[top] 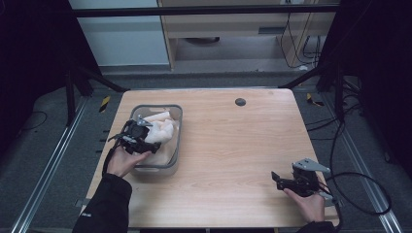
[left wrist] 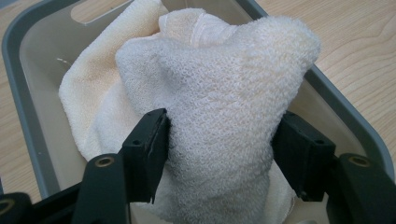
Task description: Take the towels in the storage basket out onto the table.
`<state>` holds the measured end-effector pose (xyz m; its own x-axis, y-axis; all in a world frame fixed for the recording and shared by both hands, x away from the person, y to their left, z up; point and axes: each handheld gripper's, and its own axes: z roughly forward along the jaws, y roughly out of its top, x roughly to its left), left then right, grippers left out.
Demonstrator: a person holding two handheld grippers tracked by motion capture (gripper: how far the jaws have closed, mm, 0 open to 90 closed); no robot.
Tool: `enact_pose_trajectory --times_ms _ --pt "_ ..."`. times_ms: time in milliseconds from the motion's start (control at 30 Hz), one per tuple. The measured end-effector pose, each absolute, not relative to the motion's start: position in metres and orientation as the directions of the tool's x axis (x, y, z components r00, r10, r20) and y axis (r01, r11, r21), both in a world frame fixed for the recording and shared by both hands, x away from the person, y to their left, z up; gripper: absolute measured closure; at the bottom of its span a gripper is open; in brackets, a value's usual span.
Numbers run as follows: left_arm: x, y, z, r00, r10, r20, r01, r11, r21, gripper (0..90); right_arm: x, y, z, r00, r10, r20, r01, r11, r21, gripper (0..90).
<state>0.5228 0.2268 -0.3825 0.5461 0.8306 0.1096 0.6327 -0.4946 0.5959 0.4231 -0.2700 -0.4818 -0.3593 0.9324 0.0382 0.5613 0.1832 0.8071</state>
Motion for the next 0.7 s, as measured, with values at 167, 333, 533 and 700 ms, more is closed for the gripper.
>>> enact_pose_trajectory --times_ms 167,333,533,700 --pt "0.5261 0.2255 -0.3856 0.545 0.832 0.106 0.641 -0.494 0.587 40.8 0.4229 -0.2701 -0.4818 -0.362 0.931 0.042 0.562 0.182 0.806 12.9" --pt "0.5275 0.2228 -0.3882 0.544 0.83 0.12 0.651 -0.509 0.563 46.0 0.423 -0.27 -0.482 -0.363 0.931 0.043 0.566 0.183 0.804 13.0" --pt "0.5291 0.2233 -0.3897 0.539 0.836 0.107 0.669 -0.502 0.549 53.1 0.423 -0.27 -0.4819 -0.364 0.93 0.044 0.567 0.183 0.803 13.0" --pt "0.5289 0.2241 -0.3885 0.535 0.836 0.119 0.667 -0.505 0.548 60.7 0.423 -0.2702 -0.4818 -0.364 0.93 0.044 0.567 0.184 0.803 12.9"
